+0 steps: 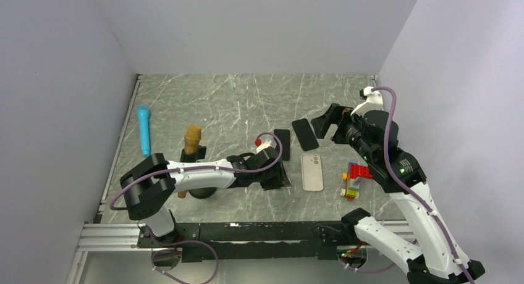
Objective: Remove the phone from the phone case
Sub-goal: Place the phone case at the center of the board, then reset both arms
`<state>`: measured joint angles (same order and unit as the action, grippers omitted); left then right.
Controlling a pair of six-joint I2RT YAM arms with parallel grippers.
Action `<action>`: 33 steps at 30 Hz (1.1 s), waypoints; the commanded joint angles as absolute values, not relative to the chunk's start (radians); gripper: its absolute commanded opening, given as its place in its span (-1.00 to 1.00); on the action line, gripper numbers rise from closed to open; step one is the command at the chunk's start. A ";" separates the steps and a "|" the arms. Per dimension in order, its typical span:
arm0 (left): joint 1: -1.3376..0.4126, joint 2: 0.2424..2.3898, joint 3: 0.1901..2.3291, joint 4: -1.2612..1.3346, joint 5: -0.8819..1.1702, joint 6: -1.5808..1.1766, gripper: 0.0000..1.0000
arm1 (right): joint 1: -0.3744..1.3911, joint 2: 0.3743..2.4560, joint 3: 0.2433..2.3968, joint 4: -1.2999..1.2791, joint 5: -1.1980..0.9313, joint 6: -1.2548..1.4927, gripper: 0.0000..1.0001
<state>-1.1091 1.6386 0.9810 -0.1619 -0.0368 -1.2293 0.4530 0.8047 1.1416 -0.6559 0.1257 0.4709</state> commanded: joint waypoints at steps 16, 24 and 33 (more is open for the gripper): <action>-1.092 1.172 1.317 -0.439 -0.181 -0.643 0.99 | 0.449 0.738 1.365 -0.849 0.374 0.406 1.00; -1.091 0.973 1.527 -0.523 -0.242 -0.331 0.99 | 0.449 0.639 1.387 -0.828 0.445 0.376 1.00; -1.091 0.580 1.319 -0.356 -0.466 -0.129 0.99 | 0.449 0.488 1.358 -0.758 0.421 0.364 1.00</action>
